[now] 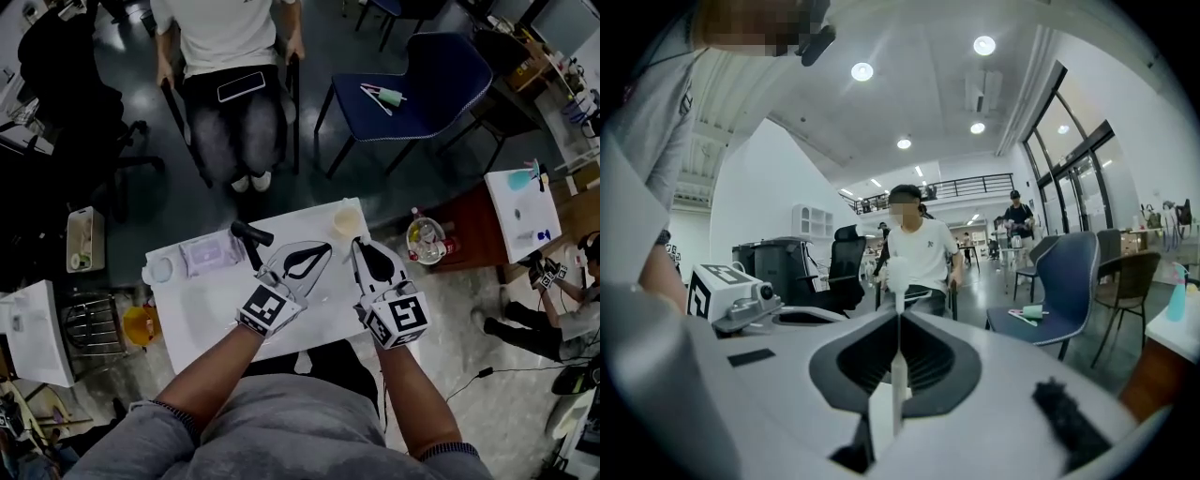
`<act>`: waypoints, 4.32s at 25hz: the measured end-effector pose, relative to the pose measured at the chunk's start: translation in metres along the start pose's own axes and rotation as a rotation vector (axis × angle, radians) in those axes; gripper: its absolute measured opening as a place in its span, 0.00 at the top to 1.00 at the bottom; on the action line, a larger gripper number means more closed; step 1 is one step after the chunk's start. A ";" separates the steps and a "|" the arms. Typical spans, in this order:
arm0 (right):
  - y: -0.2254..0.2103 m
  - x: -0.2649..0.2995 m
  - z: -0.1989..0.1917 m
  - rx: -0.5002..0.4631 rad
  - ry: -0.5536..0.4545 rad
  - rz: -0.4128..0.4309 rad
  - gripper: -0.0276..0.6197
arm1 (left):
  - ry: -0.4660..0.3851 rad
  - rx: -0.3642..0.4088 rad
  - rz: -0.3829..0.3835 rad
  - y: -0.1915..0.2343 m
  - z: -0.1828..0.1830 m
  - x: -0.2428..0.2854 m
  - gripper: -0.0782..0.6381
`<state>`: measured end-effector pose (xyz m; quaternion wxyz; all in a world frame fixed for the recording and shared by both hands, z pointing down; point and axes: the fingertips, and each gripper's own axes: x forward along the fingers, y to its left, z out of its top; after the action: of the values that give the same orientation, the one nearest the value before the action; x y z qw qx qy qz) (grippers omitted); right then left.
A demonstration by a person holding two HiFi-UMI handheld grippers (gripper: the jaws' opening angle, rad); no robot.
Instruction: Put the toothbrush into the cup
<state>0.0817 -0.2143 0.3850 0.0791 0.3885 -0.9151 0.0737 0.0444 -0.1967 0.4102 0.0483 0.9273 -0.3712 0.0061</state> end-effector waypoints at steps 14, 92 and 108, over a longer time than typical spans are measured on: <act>-0.059 0.046 -0.007 -0.027 -0.023 0.066 0.93 | -0.014 -0.028 0.137 0.034 -0.017 0.051 0.88; -0.031 -0.002 0.007 -0.079 -0.046 0.258 0.94 | 0.013 -0.059 0.145 0.010 0.012 0.046 0.88; 0.000 -0.054 0.043 -0.089 -0.081 0.280 0.94 | 0.002 -0.015 0.053 -0.038 0.068 0.018 0.88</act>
<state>0.1149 -0.1848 0.3321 0.0483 0.2559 -0.9651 0.0278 0.0824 -0.1878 0.3406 0.0556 0.9168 -0.3955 0.0055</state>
